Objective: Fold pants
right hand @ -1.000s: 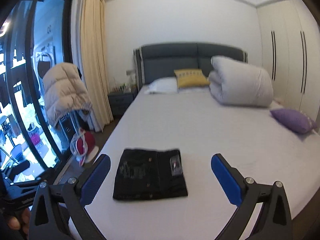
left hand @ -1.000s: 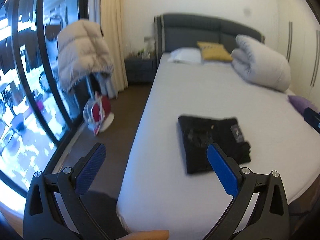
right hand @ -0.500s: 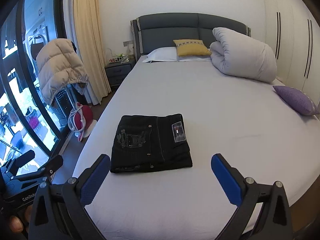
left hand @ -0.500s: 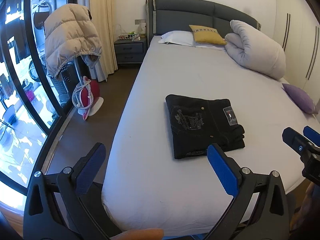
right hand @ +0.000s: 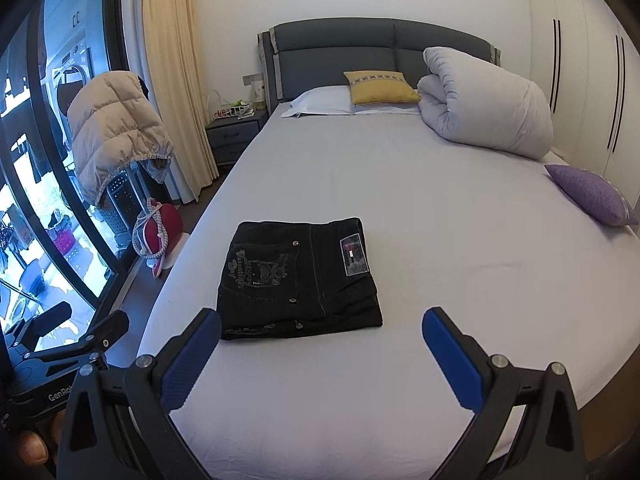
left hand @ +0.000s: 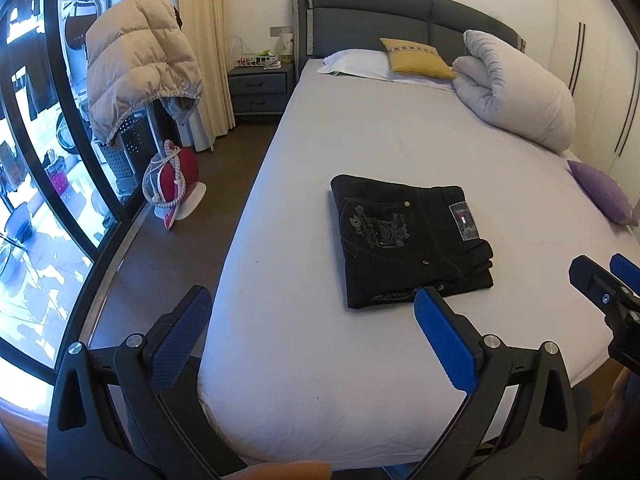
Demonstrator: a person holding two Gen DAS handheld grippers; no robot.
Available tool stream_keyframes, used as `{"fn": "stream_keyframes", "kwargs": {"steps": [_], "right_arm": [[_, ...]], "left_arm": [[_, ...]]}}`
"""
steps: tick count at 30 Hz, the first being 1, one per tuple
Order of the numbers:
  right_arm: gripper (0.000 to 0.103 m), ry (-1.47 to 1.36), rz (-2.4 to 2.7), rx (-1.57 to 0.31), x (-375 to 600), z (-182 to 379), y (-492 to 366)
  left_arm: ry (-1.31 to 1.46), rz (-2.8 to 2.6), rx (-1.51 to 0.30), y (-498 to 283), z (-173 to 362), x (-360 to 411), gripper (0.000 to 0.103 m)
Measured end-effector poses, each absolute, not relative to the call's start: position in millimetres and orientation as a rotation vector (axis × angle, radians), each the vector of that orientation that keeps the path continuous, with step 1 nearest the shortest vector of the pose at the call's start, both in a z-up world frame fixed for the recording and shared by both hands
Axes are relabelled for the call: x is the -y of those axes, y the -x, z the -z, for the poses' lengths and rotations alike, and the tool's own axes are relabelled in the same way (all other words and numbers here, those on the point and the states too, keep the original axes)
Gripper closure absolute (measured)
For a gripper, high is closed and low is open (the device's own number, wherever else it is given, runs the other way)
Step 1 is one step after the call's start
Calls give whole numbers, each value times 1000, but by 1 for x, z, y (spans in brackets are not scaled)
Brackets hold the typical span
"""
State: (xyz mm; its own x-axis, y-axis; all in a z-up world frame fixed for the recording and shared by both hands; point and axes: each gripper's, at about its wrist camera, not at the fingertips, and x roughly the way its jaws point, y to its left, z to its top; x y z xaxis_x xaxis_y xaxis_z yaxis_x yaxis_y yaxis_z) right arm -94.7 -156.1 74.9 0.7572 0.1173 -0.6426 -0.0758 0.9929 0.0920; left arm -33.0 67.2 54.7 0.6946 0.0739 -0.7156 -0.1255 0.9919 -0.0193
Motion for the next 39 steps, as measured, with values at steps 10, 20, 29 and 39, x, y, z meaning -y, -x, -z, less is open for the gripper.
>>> {"fn": "stream_keyframes", "kwargs": {"steps": [10,20,29,39], "right_arm": [[0,-64,-108,-723,157,-70,91],[0,-69,-105,-738,157,-67,90],[0,-70,-103,-742,158,-67,89],[0,-72,-103,-743,158,-66,89]], "left_arm": [[71,-111,-806,29,-48,-67,0],[69,-103,-817,25,-42,-65,0],[67,-103,-820,24,-41,-65,0],[67,-102,-821,24,-40,-65,0]]}}
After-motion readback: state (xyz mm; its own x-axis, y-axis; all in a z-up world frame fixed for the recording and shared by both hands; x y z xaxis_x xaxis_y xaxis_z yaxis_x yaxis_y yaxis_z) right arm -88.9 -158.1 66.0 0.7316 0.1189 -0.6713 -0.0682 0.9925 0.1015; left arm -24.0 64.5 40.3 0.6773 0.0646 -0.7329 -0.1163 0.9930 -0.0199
